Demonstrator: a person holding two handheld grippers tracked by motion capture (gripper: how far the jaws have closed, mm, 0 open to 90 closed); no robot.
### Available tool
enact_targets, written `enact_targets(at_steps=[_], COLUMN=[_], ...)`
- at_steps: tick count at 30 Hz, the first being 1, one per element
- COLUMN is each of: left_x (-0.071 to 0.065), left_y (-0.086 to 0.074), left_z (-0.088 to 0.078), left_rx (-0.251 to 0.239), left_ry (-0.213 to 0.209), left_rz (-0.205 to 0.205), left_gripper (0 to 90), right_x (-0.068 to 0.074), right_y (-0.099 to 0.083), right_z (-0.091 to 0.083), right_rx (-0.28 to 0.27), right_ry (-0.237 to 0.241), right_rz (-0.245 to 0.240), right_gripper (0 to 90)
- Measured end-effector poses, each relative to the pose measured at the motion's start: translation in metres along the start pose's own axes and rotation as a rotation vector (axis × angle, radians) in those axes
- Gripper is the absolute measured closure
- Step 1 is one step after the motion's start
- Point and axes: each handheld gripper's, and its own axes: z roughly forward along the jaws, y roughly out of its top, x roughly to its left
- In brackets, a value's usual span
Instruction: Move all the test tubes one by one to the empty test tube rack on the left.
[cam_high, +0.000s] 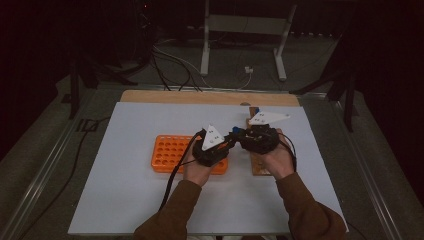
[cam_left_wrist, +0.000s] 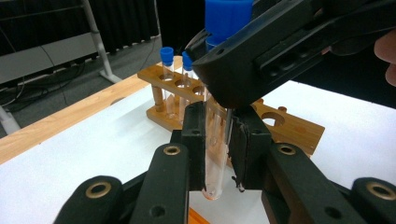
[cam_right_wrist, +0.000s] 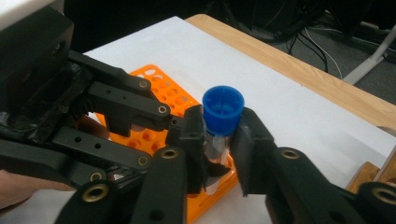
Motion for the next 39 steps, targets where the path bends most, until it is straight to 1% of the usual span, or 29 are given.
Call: enact_targets(at_steps=[1,6,8,9,10,11,12,13,16,18,22,26,27,29,30,39], left_x=[0.0,0.006,0.01,0.01,0.011,0.012,0.012,0.013,0.013,0.013,0.012,0.012,0.011,0.011,0.011,0.007], left_y=[0.0,-0.003,-0.006,-0.006,-0.007,-0.009,-0.01,-0.011,-0.015,-0.016,-0.019,-0.022,-0.024,-0.026,-0.029,-0.039], left_z=[0.0,-0.002,-0.003,-0.003,-0.004,-0.004,-0.004,-0.004,-0.004,-0.005,-0.006,-0.008,-0.008,-0.009,-0.01,-0.01], left_rx=[0.0,0.004,0.005,0.005,0.005,0.006,0.008,0.007,0.013,0.014,0.015,0.019,0.02,0.024,0.024,0.037], left_ry=[0.0,0.01,0.015,0.015,0.014,0.013,0.014,0.013,0.008,0.006,-0.001,-0.004,-0.004,-0.003,-0.006,-0.012], left_rz=[0.0,-0.025,-0.044,-0.044,-0.053,-0.058,-0.062,-0.067,-0.078,-0.082,-0.092,-0.1,-0.104,-0.11,-0.117,-0.128], left_gripper=[78.4,78.4,78.4,78.5,78.5,78.5,78.5,78.5,78.5,78.5,78.4,78.4,78.4,78.4,78.4,78.4], right_x=[-0.001,-0.006,-0.009,-0.01,-0.011,-0.011,-0.012,-0.014,-0.017,-0.019,-0.024,-0.028,-0.03,-0.032,-0.033,-0.042], right_y=[0.0,-0.001,-0.002,-0.003,-0.004,-0.004,-0.005,-0.007,-0.011,-0.013,-0.018,-0.022,-0.025,-0.028,-0.03,-0.043], right_z=[-0.001,-0.008,-0.012,-0.014,-0.016,-0.016,-0.017,-0.02,-0.023,-0.024,-0.028,-0.03,-0.031,-0.031,-0.032,-0.038], right_rx=[-0.006,-0.032,-0.046,-0.052,-0.055,-0.055,-0.058,-0.063,-0.066,-0.068,-0.074,-0.083,-0.08,-0.074,-0.074,-0.083], right_ry=[0.002,-0.009,-0.014,-0.019,-0.031,-0.031,-0.041,-0.066,-0.099,-0.118,-0.15,-0.161,-0.173,-0.181,-0.187,-0.213], right_rz=[0.004,0.023,0.031,0.032,0.032,0.032,0.03,0.031,0.032,0.036,0.053,0.063,0.066,0.069,0.07,0.101], right_gripper=[69.3,51.1,45.2,41.4,37.4,37.4,33.6,25.1,15.2,12.8,3.6,1.6,1.1,0.0,0.0,0.0])
